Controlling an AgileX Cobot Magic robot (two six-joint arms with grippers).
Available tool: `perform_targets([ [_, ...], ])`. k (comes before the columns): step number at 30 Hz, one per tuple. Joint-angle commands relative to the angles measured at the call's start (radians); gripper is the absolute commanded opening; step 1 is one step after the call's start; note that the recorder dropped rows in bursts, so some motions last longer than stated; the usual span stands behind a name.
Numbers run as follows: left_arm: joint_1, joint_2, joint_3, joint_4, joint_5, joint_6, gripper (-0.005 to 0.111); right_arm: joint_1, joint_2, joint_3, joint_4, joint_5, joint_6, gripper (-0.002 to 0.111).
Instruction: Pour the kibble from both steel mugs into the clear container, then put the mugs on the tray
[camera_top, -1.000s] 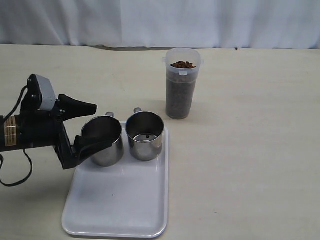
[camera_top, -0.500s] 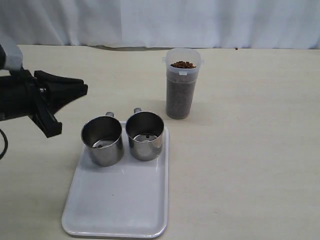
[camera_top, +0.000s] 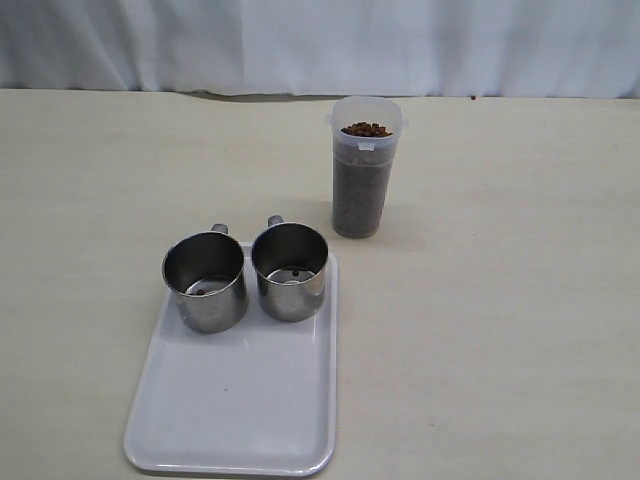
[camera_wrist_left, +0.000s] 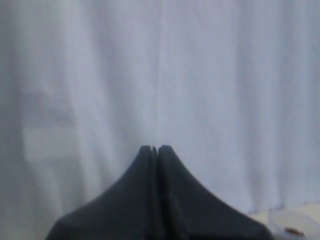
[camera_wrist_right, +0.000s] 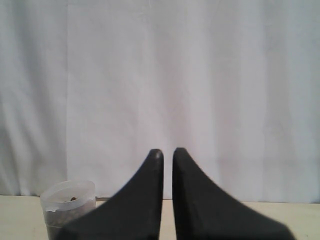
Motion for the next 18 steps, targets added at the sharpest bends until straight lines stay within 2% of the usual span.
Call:
perform_targets([
  [1,0.004,-0.228,0.096,-0.294,0.078,0.19,0.0,-0.006,-0.005,0.005,0.002,0.005,-0.003,0.005],
  [6,0.004,-0.372,0.141,-0.334,0.183,0.201,0.0,-0.006,-0.005,0.005,0.002,0.007,-0.003,0.005],
  [13,0.004,-0.391,0.244,-0.329,0.231,0.223,0.0,-0.006,-0.005,0.005,0.002,0.007,-0.003,0.005],
  [18,0.004,-0.391,0.244,-0.33,0.307,0.245,0.0,-0.006,-0.005,0.005,0.002,0.007,-0.003,0.005],
])
